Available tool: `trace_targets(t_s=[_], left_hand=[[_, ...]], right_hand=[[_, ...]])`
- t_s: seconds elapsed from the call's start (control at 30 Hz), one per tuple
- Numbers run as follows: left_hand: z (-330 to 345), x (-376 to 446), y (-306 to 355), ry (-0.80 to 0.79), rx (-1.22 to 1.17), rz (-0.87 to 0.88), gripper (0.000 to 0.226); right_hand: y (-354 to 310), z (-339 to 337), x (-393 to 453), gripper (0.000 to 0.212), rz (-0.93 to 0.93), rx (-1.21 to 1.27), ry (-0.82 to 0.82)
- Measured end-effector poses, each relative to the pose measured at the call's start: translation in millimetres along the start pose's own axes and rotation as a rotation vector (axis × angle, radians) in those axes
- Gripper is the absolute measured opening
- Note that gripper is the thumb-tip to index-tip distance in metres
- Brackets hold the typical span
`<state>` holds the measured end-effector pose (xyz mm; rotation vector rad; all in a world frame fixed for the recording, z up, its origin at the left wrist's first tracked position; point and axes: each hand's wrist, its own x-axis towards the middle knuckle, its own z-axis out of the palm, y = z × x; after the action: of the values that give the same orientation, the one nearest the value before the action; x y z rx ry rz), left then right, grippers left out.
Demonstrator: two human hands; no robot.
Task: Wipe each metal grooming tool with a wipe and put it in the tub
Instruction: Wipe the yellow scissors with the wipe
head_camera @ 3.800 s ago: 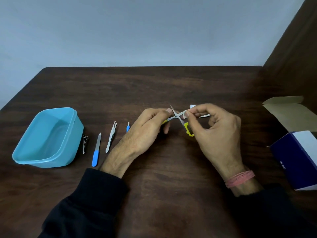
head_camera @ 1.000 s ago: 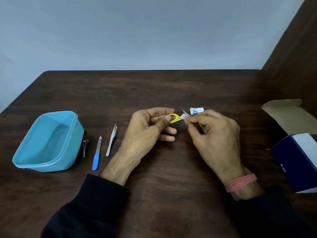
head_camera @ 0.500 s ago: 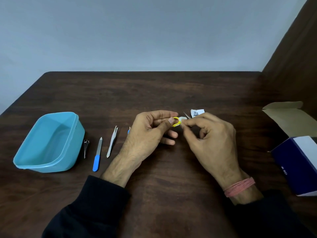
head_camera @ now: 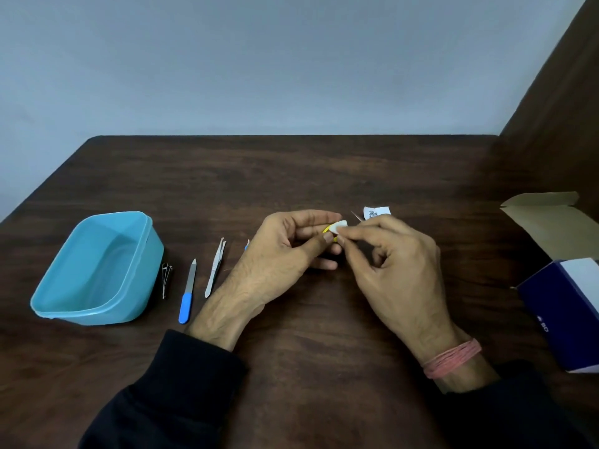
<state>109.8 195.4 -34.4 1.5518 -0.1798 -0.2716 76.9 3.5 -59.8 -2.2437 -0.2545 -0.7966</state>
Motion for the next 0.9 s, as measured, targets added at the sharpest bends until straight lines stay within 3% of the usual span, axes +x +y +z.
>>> trace_targets(t_s=[0.17,0.9], left_hand=[[-3.5,0.7,0.3,-0.043,0.001,0.010,0.039],[-5.9,2.2,-0.3,-0.075,-0.002,-0.019,0.032]], right_hand=[[-0.7,-0.4,1.7,0.013,0.011,0.006,-0.014],[-0.9,-3.0,4.6,0.012,-0.020,-0.016,0.059]])
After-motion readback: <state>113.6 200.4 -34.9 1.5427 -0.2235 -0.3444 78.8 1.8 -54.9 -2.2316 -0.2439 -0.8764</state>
